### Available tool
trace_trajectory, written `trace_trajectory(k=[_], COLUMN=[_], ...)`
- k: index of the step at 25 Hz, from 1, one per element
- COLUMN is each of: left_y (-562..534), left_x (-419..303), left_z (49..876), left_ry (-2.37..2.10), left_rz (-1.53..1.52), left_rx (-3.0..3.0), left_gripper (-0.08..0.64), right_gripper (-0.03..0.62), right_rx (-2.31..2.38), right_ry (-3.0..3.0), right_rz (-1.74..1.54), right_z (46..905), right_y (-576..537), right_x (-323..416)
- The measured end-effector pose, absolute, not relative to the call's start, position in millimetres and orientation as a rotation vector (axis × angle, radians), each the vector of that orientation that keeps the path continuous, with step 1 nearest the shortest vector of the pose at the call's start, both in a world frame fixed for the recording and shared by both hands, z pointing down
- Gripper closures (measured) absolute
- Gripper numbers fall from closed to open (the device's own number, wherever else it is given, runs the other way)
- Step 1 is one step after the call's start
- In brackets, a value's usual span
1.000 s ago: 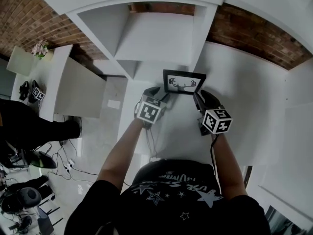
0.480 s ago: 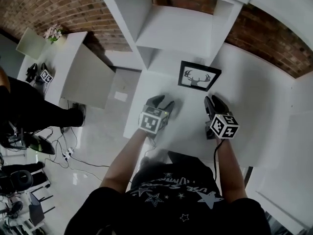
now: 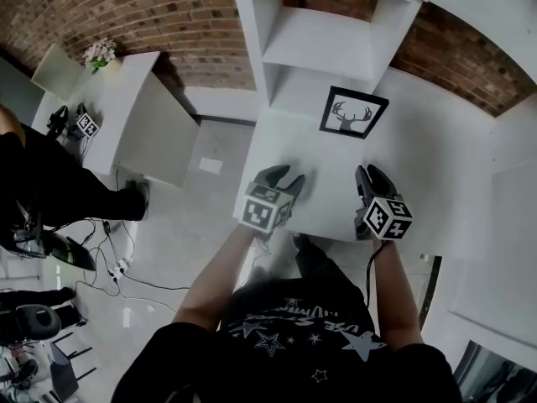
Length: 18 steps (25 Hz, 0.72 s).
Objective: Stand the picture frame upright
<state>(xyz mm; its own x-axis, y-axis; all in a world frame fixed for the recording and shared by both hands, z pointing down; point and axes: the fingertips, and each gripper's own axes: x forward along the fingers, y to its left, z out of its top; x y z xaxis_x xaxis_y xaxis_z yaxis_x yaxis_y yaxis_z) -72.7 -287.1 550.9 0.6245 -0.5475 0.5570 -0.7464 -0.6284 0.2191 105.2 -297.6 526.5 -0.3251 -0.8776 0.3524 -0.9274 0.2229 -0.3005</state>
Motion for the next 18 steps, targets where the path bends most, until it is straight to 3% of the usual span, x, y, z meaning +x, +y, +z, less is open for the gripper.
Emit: trace_trajectory(k=[4, 10, 14, 18], left_y=[-262.4, -237.8, -220.6, -196.7], left_x=[-84.2, -114.9, -141.5, -167.0], left_z=[540.9, 522.1, 512.9, 509.3], left_ry=[-0.955, -0.948, -0.966, -0.945], left_rz=[0.607, 0.597, 0.571, 0.622], left_rx=[2.47, 2.546, 2.563, 2.615], left_gripper=[0.383, 0.443, 0.496, 0.529], right_gripper=[0.453, 0.475, 0.544, 0.566], right_rx=[1.786, 1.836, 1.887, 1.921], right_ry=[-2.351, -2.35, -2.371, -2.378], right_rz=[0.7, 0.667, 0.627, 0.589], right_z=[518.6, 502.7, 487.9, 476.6], right_y=[-269.6, -242.5, -222.0, -200.1], right_x=[85.5, 52.8, 28.9, 4.6])
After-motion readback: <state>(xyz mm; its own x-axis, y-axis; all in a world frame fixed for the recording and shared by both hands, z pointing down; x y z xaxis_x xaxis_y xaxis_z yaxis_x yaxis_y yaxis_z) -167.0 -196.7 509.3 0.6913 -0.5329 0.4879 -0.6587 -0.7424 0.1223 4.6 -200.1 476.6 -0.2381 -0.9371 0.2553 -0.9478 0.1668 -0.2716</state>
